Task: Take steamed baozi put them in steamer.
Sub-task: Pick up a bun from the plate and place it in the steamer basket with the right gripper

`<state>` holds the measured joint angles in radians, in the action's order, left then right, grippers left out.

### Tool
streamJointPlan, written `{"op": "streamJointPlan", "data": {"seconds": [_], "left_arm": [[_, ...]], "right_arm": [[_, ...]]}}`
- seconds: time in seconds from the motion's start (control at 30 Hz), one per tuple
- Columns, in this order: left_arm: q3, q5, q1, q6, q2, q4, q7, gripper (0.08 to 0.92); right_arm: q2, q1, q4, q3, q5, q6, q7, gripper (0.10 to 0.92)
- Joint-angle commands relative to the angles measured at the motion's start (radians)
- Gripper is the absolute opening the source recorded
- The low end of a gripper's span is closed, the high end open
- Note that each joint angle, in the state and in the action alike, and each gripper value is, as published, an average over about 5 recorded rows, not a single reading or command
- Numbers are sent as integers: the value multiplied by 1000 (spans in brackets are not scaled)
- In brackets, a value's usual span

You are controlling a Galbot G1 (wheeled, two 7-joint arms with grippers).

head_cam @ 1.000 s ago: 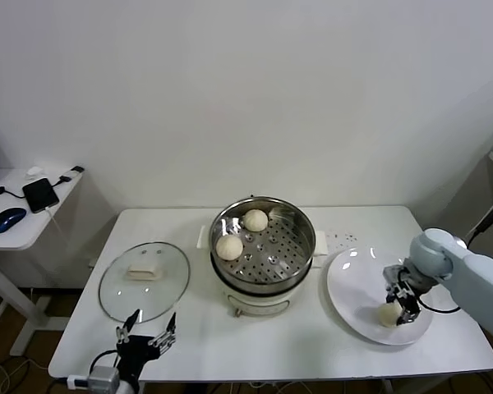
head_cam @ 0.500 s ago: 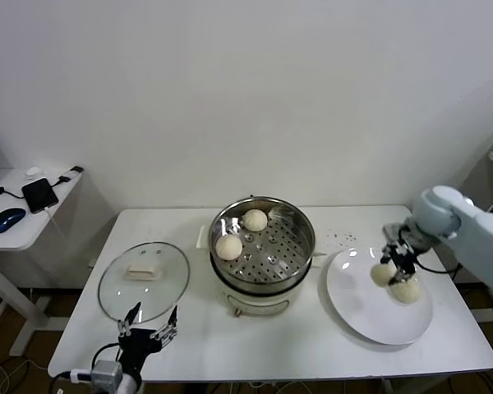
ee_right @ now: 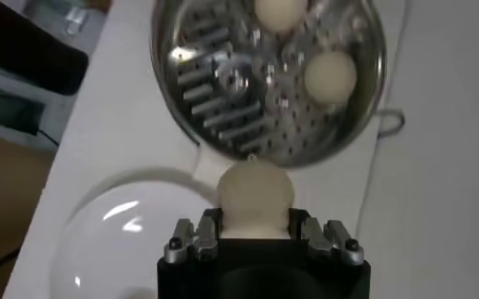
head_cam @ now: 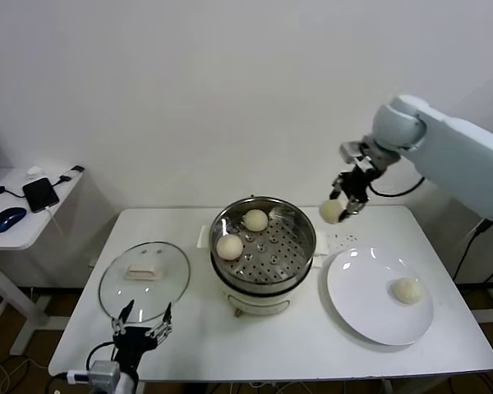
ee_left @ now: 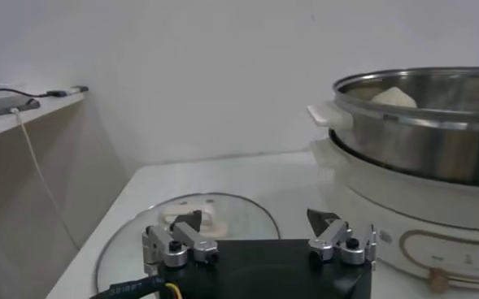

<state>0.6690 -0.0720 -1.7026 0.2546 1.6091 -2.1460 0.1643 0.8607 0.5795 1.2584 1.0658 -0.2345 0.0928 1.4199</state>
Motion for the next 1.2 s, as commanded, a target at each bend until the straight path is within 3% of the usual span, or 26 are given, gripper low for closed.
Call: {"op": "streamJointPlan", "data": {"seconds": [0.03, 0.33, 0.43, 0.6, 1.2], "left_arm": [[-1, -5, 7, -5, 14, -7, -8, 823], [-4, -3, 5, -7, 20, -15, -10, 823], [-7, -2, 4, -7, 20, -16, -10, 823], [-10, -3, 3, -7, 21, -18, -10, 823], [-9, -2, 2, -6, 24, -19, -10, 823]], "right_arm": [[149, 152, -9, 224, -218, -423, -26, 543], [149, -13, 161, 195, 385, -777, -172, 543], [167, -75, 190, 144, 520, -828, -223, 543], [206, -123, 187, 116, 582, -828, -272, 543], [278, -170, 117, 117, 595, -829, -321, 543]]}}
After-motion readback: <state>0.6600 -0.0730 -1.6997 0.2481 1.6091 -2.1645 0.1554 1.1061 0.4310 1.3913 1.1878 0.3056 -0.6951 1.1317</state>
